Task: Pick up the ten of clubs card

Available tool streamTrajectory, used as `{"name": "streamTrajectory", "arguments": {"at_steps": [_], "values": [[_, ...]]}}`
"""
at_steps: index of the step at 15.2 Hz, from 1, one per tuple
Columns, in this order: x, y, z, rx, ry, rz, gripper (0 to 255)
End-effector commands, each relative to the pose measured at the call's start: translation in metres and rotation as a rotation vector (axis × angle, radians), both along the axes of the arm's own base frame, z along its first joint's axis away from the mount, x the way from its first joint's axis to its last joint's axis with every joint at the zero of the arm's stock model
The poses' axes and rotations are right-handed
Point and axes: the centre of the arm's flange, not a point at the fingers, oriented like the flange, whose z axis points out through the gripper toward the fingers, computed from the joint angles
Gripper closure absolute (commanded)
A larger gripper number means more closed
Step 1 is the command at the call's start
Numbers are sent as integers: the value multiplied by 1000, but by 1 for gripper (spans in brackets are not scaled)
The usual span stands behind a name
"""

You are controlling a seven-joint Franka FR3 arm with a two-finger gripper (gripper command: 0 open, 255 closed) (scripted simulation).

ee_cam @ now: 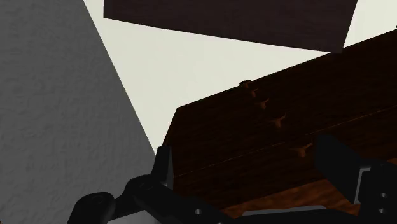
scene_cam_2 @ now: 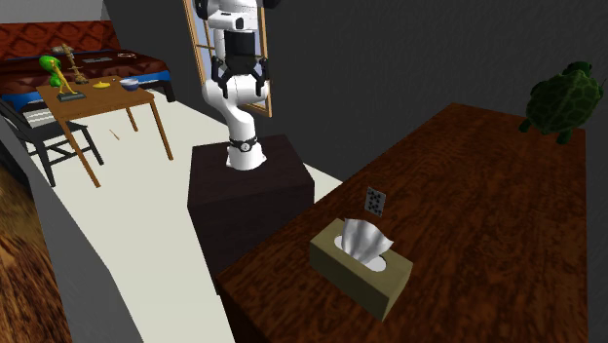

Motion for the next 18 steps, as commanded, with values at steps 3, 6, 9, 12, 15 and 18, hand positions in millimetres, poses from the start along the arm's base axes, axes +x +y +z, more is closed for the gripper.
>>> {"name": "streamTrajectory", "arguments": {"at_steps": [3,6,9,12,15,18], "values": [[15,19,-10,24,34,-64,0],[38,46,-25,60,84,-159,0],[63,71,-40,96,134,-255,0],[90,95,-55,133,185,-351,0],[118,116,-71,169,235,-446,0],[147,135,-88,205,286,-542,0]]}}
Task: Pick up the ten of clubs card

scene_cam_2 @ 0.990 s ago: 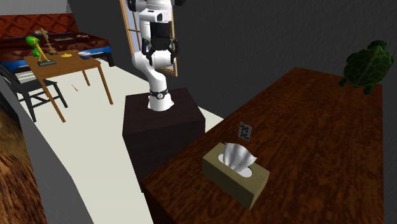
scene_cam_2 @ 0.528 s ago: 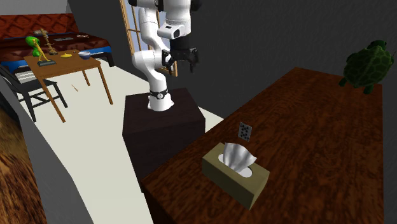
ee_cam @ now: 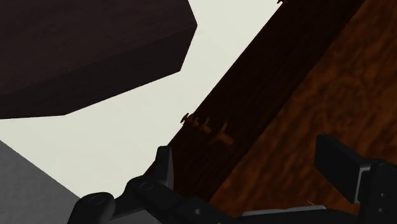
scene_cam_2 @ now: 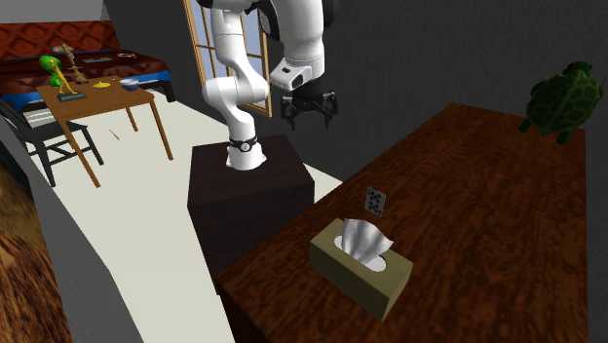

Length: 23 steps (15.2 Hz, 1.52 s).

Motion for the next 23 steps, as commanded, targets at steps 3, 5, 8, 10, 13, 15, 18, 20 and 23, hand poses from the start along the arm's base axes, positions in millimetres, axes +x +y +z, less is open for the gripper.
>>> {"name": "streamTrajectory", "arguments": {"at_steps": [3,5,8,10,13,15,18,20,23], "values": [[39,23,-25,49,70,-132,0],[60,33,-37,73,104,-196,0],[91,46,-57,109,154,-291,0],[111,54,-70,133,188,-355,0],[142,63,-91,169,238,-451,0],[163,68,-106,193,272,-514,0],[188,73,-125,223,314,-594,0],[188,73,-136,223,314,-594,0],[188,73,-152,223,314,-594,0]]}}
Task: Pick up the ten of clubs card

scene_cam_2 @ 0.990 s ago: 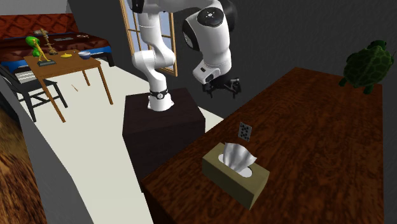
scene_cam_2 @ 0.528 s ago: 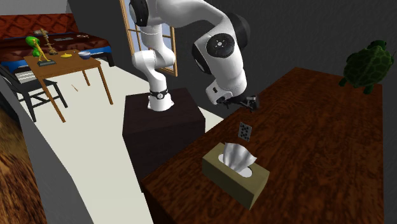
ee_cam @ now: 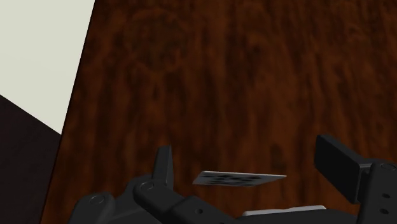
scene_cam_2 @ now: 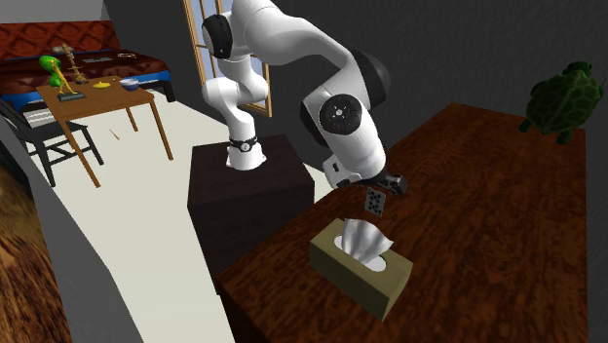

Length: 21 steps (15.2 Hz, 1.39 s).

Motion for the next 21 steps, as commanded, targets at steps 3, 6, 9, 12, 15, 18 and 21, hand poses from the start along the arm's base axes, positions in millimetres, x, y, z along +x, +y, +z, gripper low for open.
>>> {"name": "streamTrajectory", "arguments": {"at_steps": [3,6,9,12,15,18,21], "values": [[-1,1,-19,0,0,-1,0],[-1,1,-18,0,0,-1,255],[0,1,-18,0,0,-1,255],[0,1,-18,0,0,-1,255],[-1,1,-14,0,0,-1,255],[-1,1,2,0,0,-1,255],[-1,1,18,0,0,-1,255]]}}
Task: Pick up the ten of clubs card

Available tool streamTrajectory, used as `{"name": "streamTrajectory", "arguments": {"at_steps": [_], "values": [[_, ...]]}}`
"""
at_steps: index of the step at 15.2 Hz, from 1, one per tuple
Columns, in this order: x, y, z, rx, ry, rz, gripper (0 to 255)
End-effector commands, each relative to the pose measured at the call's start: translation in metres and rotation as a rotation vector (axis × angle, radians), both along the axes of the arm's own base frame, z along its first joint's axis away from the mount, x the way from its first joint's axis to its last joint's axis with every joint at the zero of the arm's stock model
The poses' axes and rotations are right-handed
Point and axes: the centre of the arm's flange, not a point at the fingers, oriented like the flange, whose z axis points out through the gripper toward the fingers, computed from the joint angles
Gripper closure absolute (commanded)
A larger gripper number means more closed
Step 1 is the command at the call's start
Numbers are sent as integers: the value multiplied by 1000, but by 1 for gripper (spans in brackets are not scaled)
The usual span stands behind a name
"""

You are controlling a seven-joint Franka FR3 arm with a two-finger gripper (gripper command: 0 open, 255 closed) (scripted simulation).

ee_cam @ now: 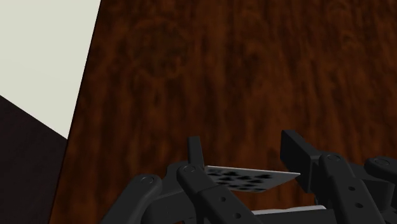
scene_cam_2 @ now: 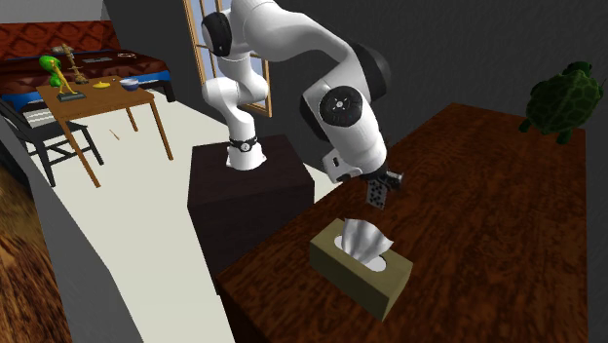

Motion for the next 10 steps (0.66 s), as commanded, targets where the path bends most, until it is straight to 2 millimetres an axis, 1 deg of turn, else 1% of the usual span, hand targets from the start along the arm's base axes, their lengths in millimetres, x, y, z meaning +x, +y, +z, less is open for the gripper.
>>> {"name": "streamTrajectory", "arguments": {"at_steps": [1,8,10], "values": [[1,0,11,0,0,0,255],[1,0,48,0,0,0,255],[1,0,49,0,0,0,255]]}}
